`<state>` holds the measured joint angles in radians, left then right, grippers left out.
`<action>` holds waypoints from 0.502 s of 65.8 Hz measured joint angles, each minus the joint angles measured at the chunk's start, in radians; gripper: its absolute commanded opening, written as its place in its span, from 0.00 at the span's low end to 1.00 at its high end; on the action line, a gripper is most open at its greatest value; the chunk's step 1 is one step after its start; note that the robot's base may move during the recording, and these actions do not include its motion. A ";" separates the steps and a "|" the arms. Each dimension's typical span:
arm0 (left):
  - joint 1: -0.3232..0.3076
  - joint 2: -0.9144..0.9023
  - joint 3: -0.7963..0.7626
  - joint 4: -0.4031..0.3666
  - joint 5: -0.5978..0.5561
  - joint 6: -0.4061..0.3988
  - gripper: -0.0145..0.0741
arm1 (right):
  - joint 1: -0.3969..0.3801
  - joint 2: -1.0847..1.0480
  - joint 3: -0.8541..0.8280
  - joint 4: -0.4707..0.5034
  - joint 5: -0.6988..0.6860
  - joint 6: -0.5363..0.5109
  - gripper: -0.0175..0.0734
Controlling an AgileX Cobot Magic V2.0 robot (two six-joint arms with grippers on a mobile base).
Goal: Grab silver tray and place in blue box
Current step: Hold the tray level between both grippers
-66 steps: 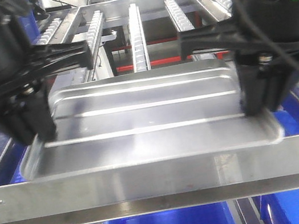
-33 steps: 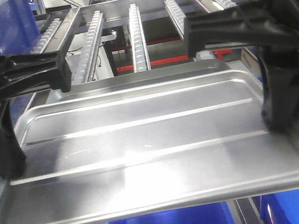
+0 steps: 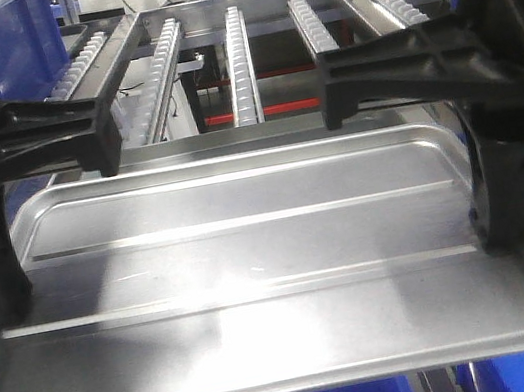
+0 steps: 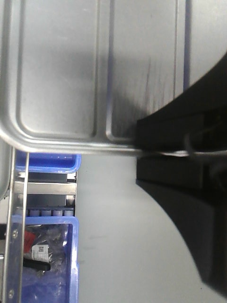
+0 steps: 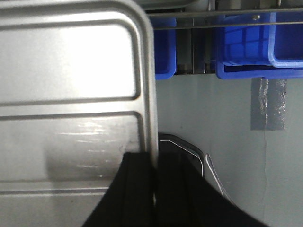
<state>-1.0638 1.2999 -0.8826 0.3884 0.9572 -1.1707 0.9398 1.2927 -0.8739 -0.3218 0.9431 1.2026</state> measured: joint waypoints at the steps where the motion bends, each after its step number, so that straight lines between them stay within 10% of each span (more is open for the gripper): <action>1: 0.000 0.000 0.000 0.000 0.000 0.000 0.15 | -0.001 0.000 0.000 -0.001 0.000 0.000 0.25; 33: -0.001 0.000 0.000 0.001 0.000 0.000 0.15 | -0.001 0.000 0.000 -0.002 0.001 0.002 0.25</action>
<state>-1.0644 1.2999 -0.8826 0.3898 0.9572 -1.1707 0.9386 1.2927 -0.8739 -0.3241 0.9437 1.2051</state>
